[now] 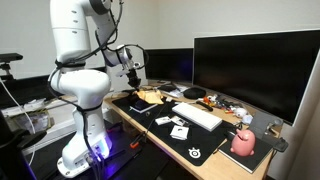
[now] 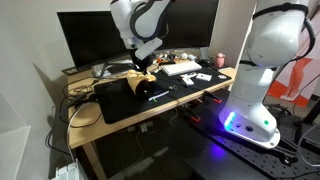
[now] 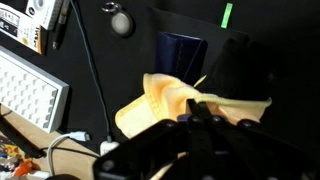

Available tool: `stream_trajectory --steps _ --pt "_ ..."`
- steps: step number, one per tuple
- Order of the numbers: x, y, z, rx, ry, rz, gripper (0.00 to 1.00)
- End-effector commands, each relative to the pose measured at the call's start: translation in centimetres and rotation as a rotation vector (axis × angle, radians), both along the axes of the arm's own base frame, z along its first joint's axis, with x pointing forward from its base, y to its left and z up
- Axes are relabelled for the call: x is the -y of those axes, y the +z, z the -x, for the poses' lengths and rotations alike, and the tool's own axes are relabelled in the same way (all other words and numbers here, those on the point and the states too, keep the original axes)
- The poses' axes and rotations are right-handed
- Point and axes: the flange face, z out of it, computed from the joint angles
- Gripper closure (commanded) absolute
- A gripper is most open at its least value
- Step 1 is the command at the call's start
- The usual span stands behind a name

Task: Wrap the gloves in the yellow towel

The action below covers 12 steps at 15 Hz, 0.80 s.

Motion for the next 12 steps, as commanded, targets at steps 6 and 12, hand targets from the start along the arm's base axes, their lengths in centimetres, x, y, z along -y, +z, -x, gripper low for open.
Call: stream_trajectory --steps 6,12 --pt "1.0 0.2 0.5 -0.005 -0.013 0.007 0.98" --pt "-1.0 -0.4 1.5 0.008 -0.016 0.019 1.0"
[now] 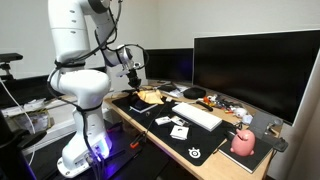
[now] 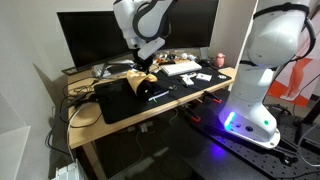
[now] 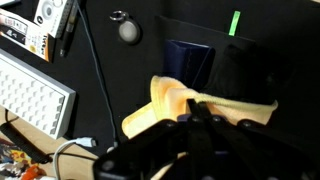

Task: Wrap the gloves in the yellow towel

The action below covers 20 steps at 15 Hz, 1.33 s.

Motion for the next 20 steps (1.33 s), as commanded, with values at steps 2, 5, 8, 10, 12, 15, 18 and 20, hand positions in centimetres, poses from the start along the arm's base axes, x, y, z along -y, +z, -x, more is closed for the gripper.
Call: stream_trajectory --steps 2,5,8,10,12,15,18,20 --pt "-3.7 -1.1 2.1 0.011 -0.004 0.008 1.0" --pt "-6.3 -1.9 4.8 0.027 -0.018 0.007 1.0" --pt "-7.6 -3.0 7.6 0.04 -0.027 0.015 1.0" --pt "-7.6 -4.1 9.2 0.043 -0.036 0.021 1.0" --pt "-6.9 -5.0 10.1 0.053 -0.056 0.016 1.0" --pt "-5.2 -6.1 10.3 0.072 -0.085 -0.042 1.0" --pt "-3.3 -7.3 9.8 0.078 -0.087 -0.158 1.0" --pt "-2.2 -8.0 9.5 0.088 -0.087 -0.219 1.0"
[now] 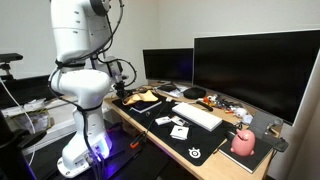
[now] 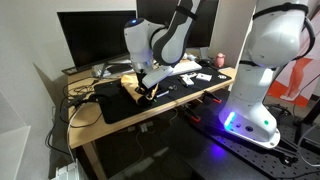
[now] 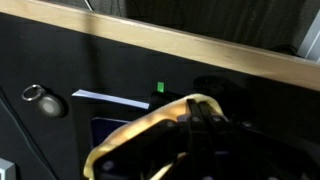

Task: Wrap the gloves in the yellow towel

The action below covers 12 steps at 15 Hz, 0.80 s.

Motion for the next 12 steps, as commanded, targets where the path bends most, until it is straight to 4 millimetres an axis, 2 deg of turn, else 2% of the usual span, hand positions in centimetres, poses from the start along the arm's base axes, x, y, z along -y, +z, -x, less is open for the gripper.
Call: stream_trajectory --steps 1,7,8,9,10,12 --pt "2.2 -0.7 0.1 0.029 0.022 -0.097 1.0" --pt "3.4 -1.4 0.5 0.044 0.057 -0.16 1.0" --pt "3.4 -1.3 0.6 0.043 0.061 -0.156 0.96" --pt "3.4 -1.3 0.8 0.038 0.065 -0.145 0.71" --pt "3.8 -1.2 1.1 0.041 0.073 -0.136 0.71" --pt "3.9 -0.8 1.6 0.046 0.094 -0.122 0.6"
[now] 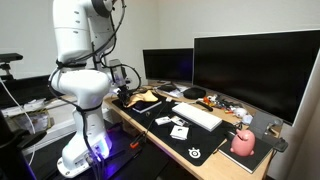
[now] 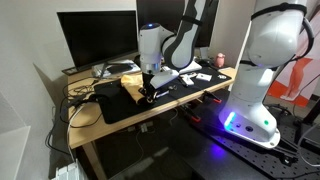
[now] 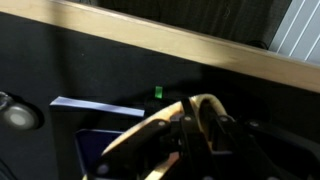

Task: Wrap the gloves in the yellow towel

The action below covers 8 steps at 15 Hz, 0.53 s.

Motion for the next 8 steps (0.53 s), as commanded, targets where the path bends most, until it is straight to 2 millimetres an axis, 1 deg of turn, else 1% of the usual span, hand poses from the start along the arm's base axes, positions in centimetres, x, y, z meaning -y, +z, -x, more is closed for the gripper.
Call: stream_trajectory --steps 1,3,4,5,6,7,8 --pt "0.8 1.0 1.5 0.026 0.051 0.016 0.51" --pt "0.9 1.3 2.1 0.032 0.068 0.023 0.38" --pt "1.0 1.4 2.5 0.036 0.078 0.024 0.29" --pt "0.0 1.2 1.2 0.036 0.089 0.027 0.23" --pt "-0.2 1.5 1.4 0.044 0.1 0.024 0.14" --pt "-0.7 1.7 1.4 0.054 0.113 0.016 0.08" --pt "-0.1 2.2 2.7 0.061 0.121 0.011 0.01"
